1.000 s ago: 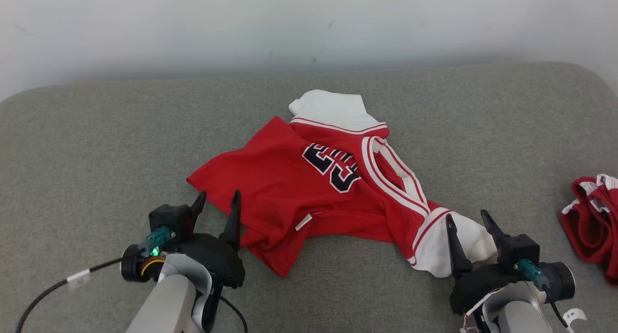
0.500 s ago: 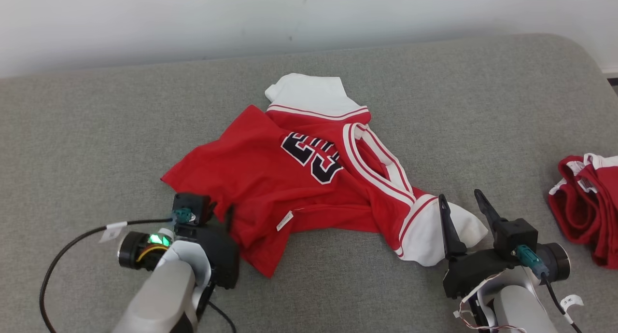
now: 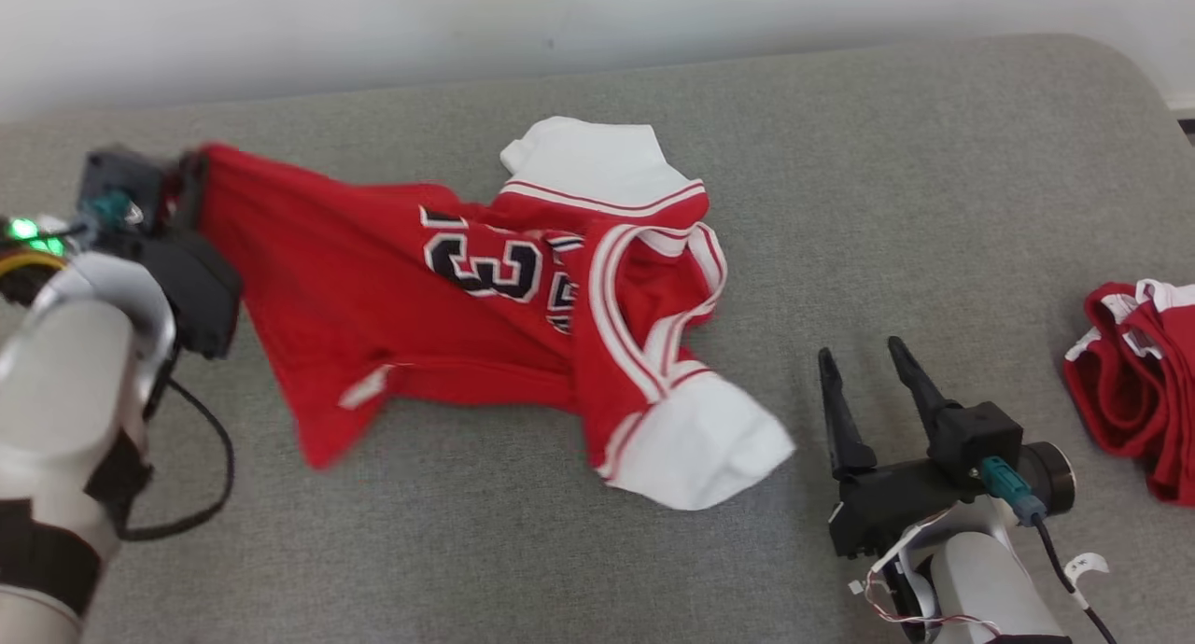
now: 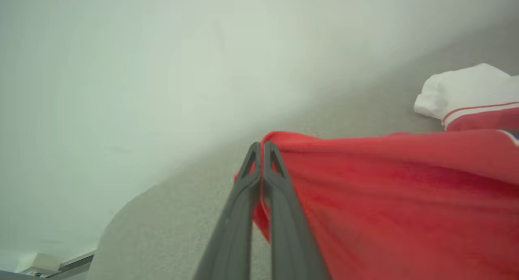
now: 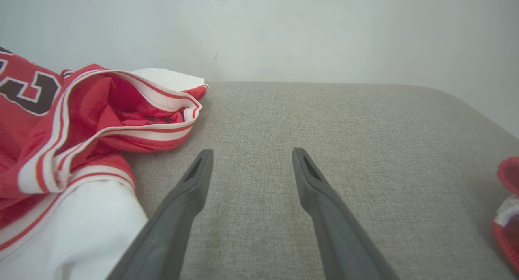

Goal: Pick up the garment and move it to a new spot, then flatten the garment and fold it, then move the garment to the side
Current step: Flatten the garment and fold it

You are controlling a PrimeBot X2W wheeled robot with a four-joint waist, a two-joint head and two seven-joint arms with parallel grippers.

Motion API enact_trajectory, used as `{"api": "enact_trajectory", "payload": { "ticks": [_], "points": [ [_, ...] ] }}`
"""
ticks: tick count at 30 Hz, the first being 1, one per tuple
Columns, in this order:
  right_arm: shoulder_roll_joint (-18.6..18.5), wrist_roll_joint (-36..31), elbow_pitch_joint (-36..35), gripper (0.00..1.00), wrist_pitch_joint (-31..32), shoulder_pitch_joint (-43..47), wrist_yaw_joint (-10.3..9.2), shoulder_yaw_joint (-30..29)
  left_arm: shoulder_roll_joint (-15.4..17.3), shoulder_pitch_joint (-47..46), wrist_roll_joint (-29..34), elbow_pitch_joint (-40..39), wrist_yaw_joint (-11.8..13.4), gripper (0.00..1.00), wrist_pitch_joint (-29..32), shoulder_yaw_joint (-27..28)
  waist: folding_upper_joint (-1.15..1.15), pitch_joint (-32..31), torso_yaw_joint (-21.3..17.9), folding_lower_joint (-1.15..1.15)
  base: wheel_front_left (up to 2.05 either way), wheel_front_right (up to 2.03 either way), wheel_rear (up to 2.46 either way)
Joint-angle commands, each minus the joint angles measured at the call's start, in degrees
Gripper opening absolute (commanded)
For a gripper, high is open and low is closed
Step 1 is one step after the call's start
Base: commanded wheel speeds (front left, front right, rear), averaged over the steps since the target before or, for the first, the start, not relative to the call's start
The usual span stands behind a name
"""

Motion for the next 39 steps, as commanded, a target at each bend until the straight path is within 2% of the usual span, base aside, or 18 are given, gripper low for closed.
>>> {"api": "enact_trajectory", "payload": {
  "ticks": [1, 3, 4, 5, 6, 11, 16, 19, 25, 28, 34, 39],
  "points": [
    [0.41, 0.66, -0.09, 1.00, 0.03, -0.83, -0.15, 0.97, 1.02, -1.53, -0.08, -1.62, 0.13, 0.00, -0.76, -2.25, -0.01, 0.96, -1.02, 0.00, 0.00, 0.00, 0.00],
    [0.53, 0.91, -0.14, 1.00, 0.03, -0.94, -0.15, 1.59, 2.54, -2.50, -0.61, -2.48, 0.12, 0.00, -1.28, -3.99, -0.01, 1.38, -1.51, 0.00, 0.00, 0.00, 0.00],
    [0.65, 1.13, 0.00, 1.00, 0.02, -1.06, -0.15, 2.01, 3.30, -2.65, -1.83, -2.38, 0.13, 0.16, -1.48, -4.10, -0.01, 1.61, -1.76, 0.00, 0.00, 0.00, 0.00],
    [0.65, 1.13, 0.00, 1.00, 0.02, -1.06, -0.15, 2.01, 3.30, -2.65, -1.83, -2.38, 0.13, 0.16, -1.48, -4.10, -0.01, 1.61, -1.76, 0.00, 0.00, 0.00, 0.00],
    [0.74, 1.24, 0.18, 1.00, 0.02, -1.30, -0.15, 2.34, 3.90, -2.76, -2.80, -1.82, 0.14, 1.00, -1.31, -3.85, -0.01, 1.77, -2.05, 0.00, 0.00, 0.00, 0.00],
    [0.83, 2.08, 0.71, 1.00, 0.02, -1.48, -0.15, 2.61, 3.39, -0.50, -6.10, 0.11, 1.00, 1.00, -3.86, -1.20, -0.01, 1.40, -2.51, 0.00, 0.00, 0.00, 0.00],
    [0.95, 1.72, 1.13, 1.00, 0.02, 0.39, -0.15, 1.46, -0.46, 4.74, -10.36, -0.68, 3.59, 1.00, -5.42, 2.83, -0.01, -0.31, -1.20, 0.00, 0.00, 0.00, 0.00],
    [1.00, 1.56, 1.47, 1.00, 0.02, 0.90, -0.15, 1.15, -2.97, 9.21, -12.28, -3.44, 3.94, 1.00, -5.71, 4.73, -0.01, -1.46, -0.48, 0.00, 0.00, 0.00, 0.00],
    [1.12, 1.62, 2.17, 1.00, 0.02, 1.85, -0.15, 1.13, -7.52, 20.99, -11.96, -14.14, 5.43, 1.00, -5.67, 8.34, -0.01, -3.31, 0.38, 0.00, 0.00, 0.00, 0.00],
    [1.14, 1.55, 2.41, 1.00, 0.02, 2.12, -0.15, 1.46, -9.26, 25.56, -11.83, -16.71, 5.92, 1.00, -5.68, 9.79, -0.01, -3.83, 0.49, 0.00, 0.00, 0.00, 0.00],
    [1.18, 1.28, 3.23, 1.00, 0.02, 2.70, -0.15, 1.30, -11.01, 30.84, -11.27, -17.83, 6.92, 1.00, -5.69, 12.42, -0.01, -4.29, 0.19, 0.00, 0.00, 0.00, 0.00],
    [1.14, 1.05, 3.88, 1.00, 0.02, 2.88, -0.15, 0.87, -11.95, 32.63, -10.99, -16.13, 6.77, 1.00, -5.69, 13.77, -0.01, -4.24, -0.01, 0.00, 0.00, 0.00, 0.00]
  ]
}}
